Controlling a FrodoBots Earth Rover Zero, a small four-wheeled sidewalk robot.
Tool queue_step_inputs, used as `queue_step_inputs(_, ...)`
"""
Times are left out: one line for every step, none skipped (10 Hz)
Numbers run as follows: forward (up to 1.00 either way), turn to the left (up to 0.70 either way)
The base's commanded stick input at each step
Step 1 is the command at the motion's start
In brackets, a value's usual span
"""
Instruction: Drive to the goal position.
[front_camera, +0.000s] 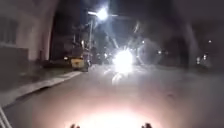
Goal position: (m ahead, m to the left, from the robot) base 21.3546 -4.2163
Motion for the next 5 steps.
queue_step_inputs(0.7,0.0)
queue_step_inputs(0.7,0.0)
queue_step_inputs(0.7,0.0)
queue_step_inputs(0.7,0.0)
queue_step_inputs(0.7,0.0)
